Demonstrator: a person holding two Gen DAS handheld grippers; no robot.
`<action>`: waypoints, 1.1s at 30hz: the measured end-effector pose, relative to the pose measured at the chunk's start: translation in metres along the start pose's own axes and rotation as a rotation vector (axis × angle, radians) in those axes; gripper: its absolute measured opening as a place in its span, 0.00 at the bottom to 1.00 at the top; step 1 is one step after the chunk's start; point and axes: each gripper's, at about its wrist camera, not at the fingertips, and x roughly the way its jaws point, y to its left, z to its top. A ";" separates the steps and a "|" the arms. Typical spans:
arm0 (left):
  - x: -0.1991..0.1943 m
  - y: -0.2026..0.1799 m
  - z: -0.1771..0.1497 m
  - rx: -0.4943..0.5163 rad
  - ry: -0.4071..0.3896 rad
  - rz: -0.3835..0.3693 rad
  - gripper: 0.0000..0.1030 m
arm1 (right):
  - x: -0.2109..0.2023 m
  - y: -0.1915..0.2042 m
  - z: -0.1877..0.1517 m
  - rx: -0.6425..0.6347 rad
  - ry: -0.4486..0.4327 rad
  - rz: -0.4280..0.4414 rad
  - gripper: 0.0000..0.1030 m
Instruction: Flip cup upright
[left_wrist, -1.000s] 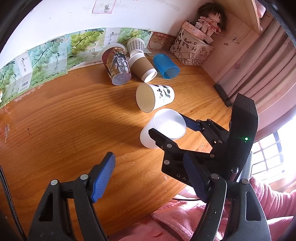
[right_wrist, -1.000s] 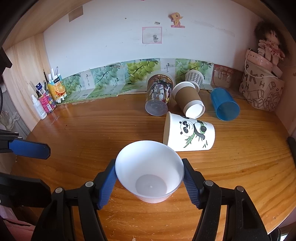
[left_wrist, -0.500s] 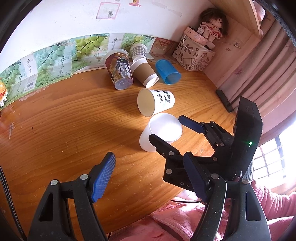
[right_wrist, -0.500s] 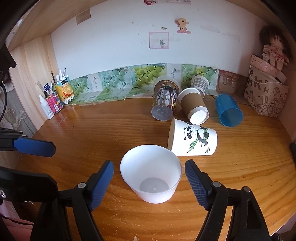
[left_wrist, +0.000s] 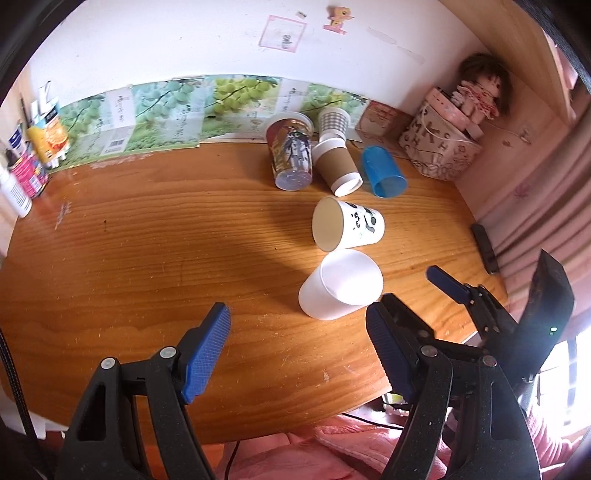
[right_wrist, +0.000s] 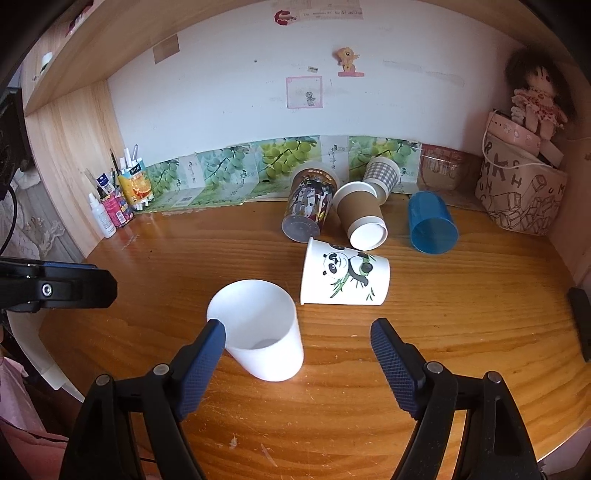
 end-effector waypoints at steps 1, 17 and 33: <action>0.000 -0.002 -0.001 -0.008 0.001 0.012 0.77 | -0.002 -0.005 0.000 0.010 0.013 0.011 0.80; 0.007 -0.021 -0.053 -0.213 0.029 0.288 0.77 | -0.060 -0.036 -0.005 -0.112 0.122 0.077 0.81; -0.034 -0.076 -0.045 -0.179 -0.068 0.291 0.77 | -0.144 -0.035 0.018 -0.207 0.038 0.129 0.81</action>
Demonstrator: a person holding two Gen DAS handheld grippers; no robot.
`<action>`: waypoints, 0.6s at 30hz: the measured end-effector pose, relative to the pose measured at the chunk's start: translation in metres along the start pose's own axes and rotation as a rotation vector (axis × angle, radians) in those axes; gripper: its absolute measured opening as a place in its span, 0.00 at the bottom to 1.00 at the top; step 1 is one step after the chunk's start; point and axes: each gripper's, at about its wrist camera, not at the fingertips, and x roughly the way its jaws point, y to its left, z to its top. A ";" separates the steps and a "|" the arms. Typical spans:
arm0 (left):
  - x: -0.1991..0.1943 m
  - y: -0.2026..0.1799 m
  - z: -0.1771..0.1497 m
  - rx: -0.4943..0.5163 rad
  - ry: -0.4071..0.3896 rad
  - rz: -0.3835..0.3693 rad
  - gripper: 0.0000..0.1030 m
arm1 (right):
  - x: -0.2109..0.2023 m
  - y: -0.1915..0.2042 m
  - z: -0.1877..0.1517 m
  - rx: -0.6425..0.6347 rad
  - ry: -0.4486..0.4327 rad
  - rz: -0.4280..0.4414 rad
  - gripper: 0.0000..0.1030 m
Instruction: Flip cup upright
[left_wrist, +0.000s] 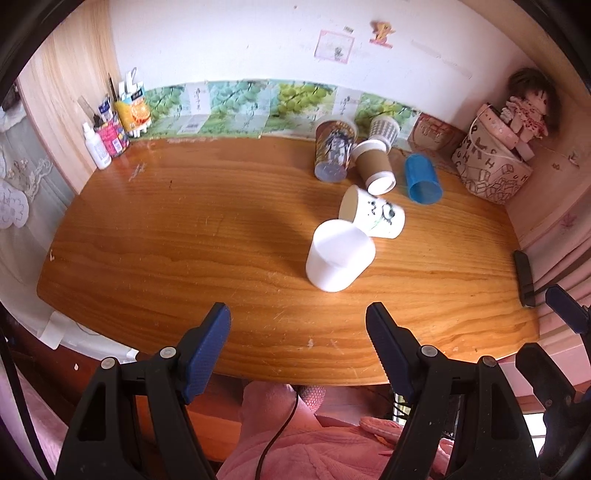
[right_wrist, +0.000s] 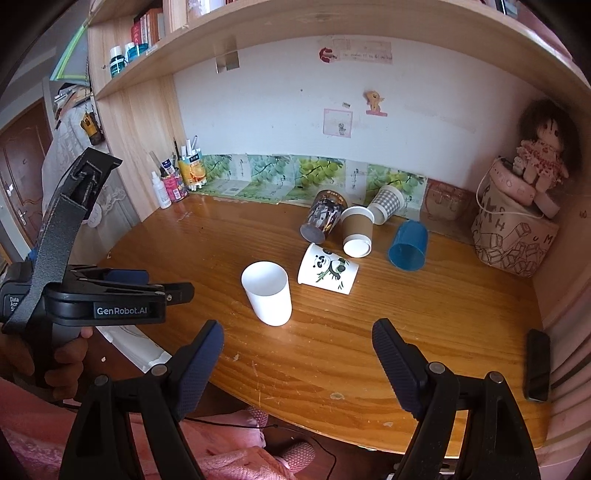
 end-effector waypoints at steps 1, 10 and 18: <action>-0.005 -0.003 0.002 0.003 -0.010 0.000 0.77 | -0.005 -0.001 0.002 0.006 -0.007 0.008 0.83; -0.045 -0.026 0.020 0.043 -0.152 -0.012 0.80 | -0.027 -0.014 0.017 0.097 -0.058 0.031 1.00; -0.076 -0.031 0.032 0.030 -0.297 0.009 0.85 | -0.052 -0.037 0.028 0.225 -0.179 -0.046 1.00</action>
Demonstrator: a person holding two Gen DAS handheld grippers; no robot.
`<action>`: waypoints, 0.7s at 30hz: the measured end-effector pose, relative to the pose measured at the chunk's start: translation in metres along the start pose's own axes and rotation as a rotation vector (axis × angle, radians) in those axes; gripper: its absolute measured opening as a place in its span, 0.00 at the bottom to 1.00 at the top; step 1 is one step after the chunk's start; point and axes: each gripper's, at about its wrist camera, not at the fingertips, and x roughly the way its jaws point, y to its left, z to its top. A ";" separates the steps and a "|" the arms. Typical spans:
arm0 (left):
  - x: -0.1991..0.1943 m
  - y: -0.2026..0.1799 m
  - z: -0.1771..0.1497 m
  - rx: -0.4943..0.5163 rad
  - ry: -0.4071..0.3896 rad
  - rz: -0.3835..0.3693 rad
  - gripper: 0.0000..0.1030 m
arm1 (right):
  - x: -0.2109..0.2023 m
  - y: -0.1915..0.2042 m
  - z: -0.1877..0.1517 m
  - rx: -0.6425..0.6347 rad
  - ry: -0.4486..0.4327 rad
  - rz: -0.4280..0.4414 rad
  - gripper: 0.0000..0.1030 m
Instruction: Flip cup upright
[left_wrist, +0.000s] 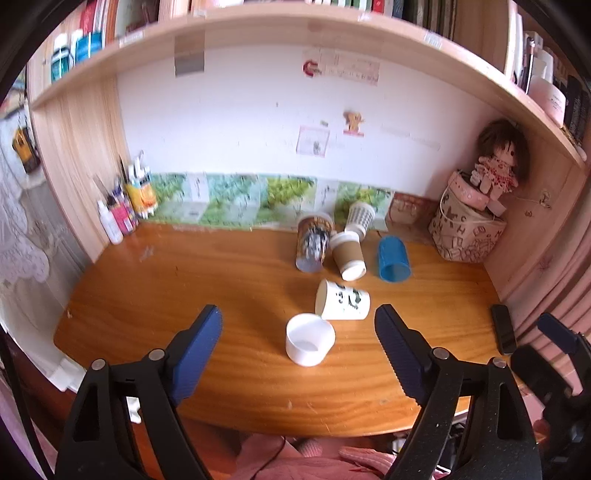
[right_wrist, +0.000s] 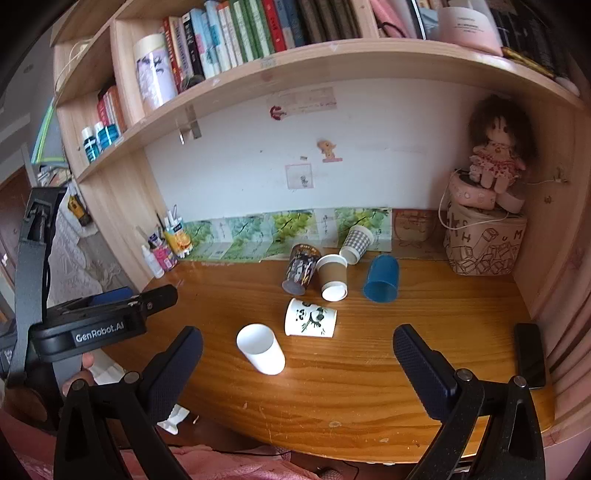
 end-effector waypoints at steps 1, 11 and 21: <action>-0.004 -0.001 0.001 0.005 -0.023 0.001 0.85 | -0.003 -0.003 0.002 0.028 -0.024 -0.007 1.00; -0.037 0.000 0.000 -0.005 -0.205 0.027 0.99 | -0.008 0.003 -0.002 0.049 -0.083 -0.012 1.00; -0.041 0.006 -0.008 -0.024 -0.223 0.144 0.99 | 0.000 0.008 -0.003 0.056 -0.047 0.019 1.00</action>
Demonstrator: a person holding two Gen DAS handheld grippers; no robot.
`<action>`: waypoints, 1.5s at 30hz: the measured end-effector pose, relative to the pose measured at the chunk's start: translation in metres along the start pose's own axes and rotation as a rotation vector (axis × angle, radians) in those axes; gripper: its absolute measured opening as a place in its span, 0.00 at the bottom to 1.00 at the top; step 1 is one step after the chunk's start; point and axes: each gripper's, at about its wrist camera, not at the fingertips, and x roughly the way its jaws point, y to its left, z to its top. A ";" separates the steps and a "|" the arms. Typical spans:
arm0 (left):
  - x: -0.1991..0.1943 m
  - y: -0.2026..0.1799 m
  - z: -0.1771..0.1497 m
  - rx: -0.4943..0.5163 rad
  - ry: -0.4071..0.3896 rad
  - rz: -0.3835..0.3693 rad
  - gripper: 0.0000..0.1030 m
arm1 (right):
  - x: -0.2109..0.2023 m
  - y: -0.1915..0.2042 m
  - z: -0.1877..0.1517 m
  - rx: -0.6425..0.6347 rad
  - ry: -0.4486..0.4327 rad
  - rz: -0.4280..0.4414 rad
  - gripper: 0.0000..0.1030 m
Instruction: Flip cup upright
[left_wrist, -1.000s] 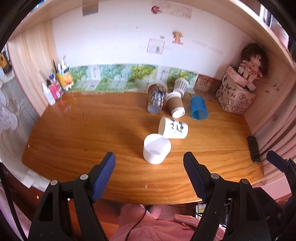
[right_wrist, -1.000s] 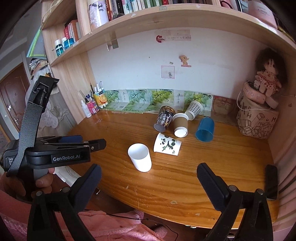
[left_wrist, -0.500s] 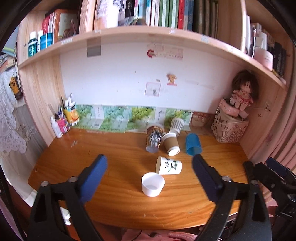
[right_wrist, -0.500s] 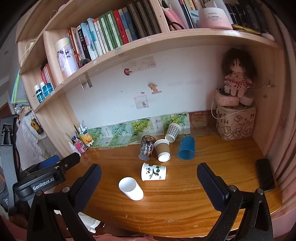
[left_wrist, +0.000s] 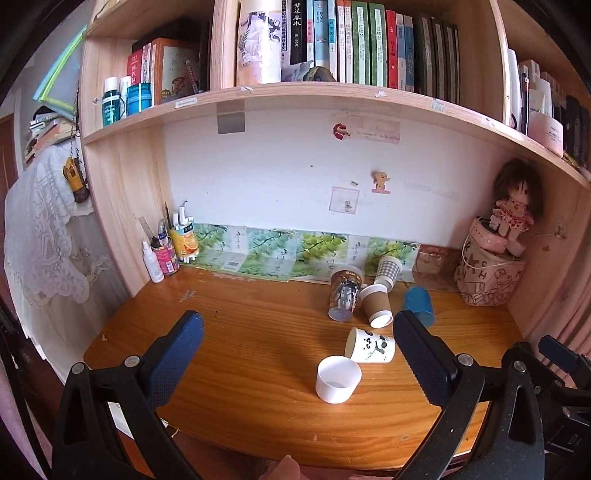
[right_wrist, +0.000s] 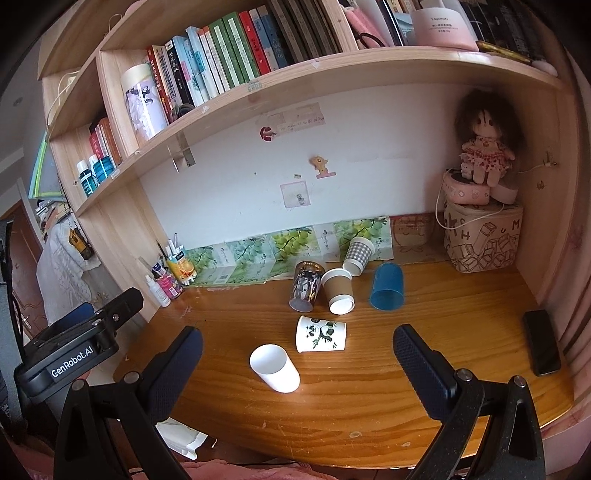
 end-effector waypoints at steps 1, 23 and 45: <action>-0.001 0.000 0.000 0.003 -0.005 0.006 0.99 | -0.001 0.001 0.000 -0.004 -0.003 -0.003 1.00; 0.008 -0.020 0.011 0.013 -0.056 0.010 0.99 | 0.005 -0.007 0.007 -0.036 -0.013 -0.027 1.00; 0.018 -0.020 0.014 0.009 -0.041 0.015 0.99 | 0.019 -0.007 0.013 -0.042 0.016 -0.005 1.00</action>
